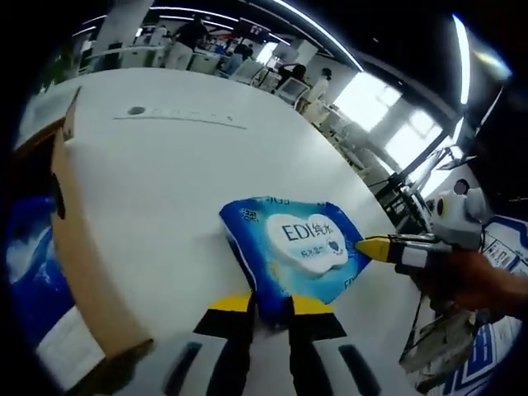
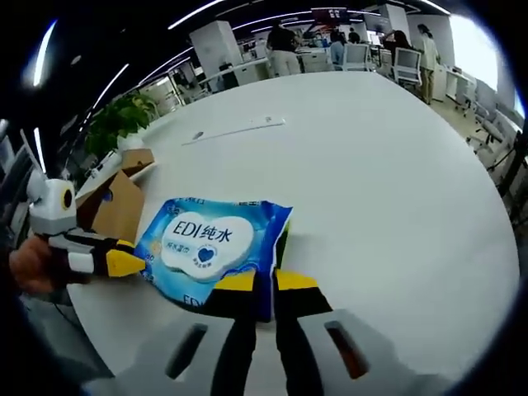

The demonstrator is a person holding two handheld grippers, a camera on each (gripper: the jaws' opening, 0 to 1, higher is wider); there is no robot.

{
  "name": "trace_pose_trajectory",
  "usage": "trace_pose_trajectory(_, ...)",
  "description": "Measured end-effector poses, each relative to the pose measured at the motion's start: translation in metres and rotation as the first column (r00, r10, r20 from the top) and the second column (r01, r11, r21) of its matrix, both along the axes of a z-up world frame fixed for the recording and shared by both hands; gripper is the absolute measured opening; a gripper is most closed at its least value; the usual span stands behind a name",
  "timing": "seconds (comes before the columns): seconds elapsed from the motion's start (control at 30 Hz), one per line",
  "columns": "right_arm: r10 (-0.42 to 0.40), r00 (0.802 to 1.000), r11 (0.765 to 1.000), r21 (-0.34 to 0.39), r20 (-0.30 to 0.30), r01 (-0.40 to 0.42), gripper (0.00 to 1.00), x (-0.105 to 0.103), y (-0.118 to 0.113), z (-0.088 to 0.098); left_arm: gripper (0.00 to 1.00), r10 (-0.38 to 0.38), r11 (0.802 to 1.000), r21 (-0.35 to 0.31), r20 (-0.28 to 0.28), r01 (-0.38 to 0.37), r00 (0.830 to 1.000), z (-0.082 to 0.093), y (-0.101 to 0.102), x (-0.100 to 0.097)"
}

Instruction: Operate the shoe box by opening the lid, removing the specified soft item, and placing it in the target area until the item is outside and the box remains undamaged.

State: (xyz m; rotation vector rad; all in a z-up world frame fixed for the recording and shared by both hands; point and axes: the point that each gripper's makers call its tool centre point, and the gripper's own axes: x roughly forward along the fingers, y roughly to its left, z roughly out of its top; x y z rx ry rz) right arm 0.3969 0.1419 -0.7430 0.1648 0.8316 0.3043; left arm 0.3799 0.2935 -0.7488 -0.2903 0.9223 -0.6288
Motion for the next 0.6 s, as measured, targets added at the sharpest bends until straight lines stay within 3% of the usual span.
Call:
trace_pose_trajectory(0.2, -0.007, 1.0, 1.0, -0.017, 0.0, 0.007, 0.07, -0.005, -0.003, 0.004, 0.18, -0.009, 1.0, 0.005, 0.007, 0.009, 1.0, 0.0, 0.006, -0.001)
trace_pose_trajectory(0.4, -0.032, 0.999, 0.999, -0.002, -0.014, 0.032, 0.08, -0.016, -0.008, 0.013, 0.17, -0.023, 1.0, -0.009, 0.019, 0.024, 1.0, 0.012, 0.006, -0.013)
trace_pose_trajectory(0.6, -0.038, 0.999, 0.999, -0.031, -0.006, 0.038, 0.08, -0.026, -0.015, 0.023, 0.17, -0.029, 0.999, -0.025, 0.034, 0.029, 0.999, 0.019, 0.01, -0.019)
